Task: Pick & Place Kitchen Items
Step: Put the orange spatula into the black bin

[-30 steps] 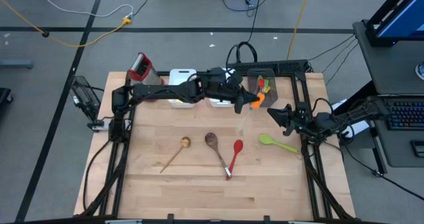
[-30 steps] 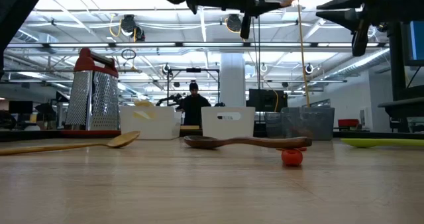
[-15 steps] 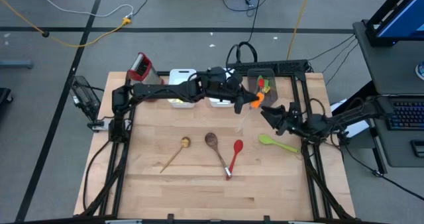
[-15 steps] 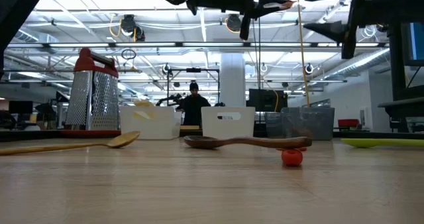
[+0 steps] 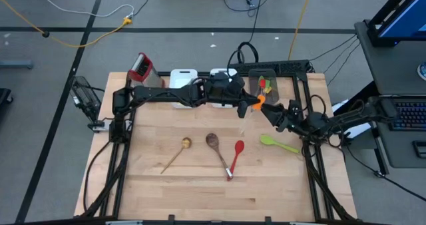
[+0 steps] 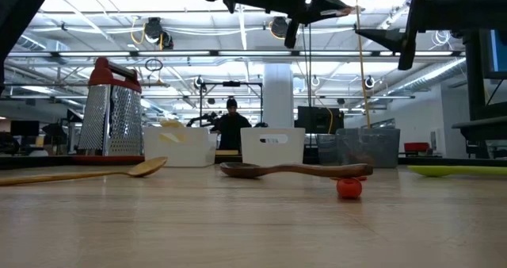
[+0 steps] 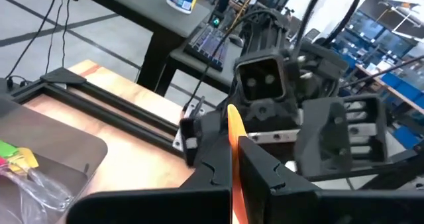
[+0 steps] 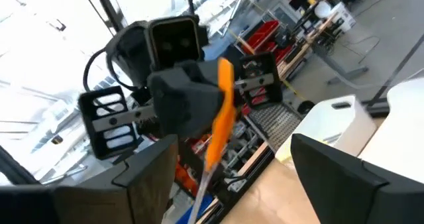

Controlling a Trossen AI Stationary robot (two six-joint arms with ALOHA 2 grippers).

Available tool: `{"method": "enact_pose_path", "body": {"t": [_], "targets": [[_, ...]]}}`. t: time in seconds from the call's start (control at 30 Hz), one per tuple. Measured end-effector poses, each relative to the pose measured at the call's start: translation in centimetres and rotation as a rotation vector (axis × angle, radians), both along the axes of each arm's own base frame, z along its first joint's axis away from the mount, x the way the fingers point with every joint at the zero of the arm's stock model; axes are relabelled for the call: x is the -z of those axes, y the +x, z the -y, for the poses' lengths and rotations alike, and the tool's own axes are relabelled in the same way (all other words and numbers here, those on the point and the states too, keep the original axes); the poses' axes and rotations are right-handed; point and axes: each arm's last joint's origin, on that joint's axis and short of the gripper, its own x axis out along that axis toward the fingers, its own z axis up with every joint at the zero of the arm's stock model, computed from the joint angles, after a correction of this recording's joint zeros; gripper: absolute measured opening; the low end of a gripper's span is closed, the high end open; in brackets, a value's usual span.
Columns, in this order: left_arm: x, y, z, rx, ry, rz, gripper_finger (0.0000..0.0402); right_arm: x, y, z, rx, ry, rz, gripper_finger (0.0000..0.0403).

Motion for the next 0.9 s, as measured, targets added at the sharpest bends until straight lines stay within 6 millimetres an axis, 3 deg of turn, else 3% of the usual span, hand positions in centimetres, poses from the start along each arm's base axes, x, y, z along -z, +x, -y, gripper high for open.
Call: {"method": "enact_pose_path", "body": {"t": [0.27,0.57,0.73,0.9], "targets": [[0.0,0.0,0.1,-0.012,0.007,0.002,0.0,0.6,0.9,0.7,-0.021,0.036,-0.017,0.0304],[0.0,0.0,0.3,-0.008,0.006,-0.002,0.0,-0.1,2.6,1.3,-0.019,0.019,-0.048,0.0288],[0.0,0.0,0.2,0.001,-0.001,-0.005,0.0,0.3,3.0,1.7,-0.031,0.059,-0.053,0.0268],[0.1,0.0,0.2,0.005,0.004,-0.012,0.0,0.3,3.1,1.8,-0.028,0.065,-0.054,0.022]]}}
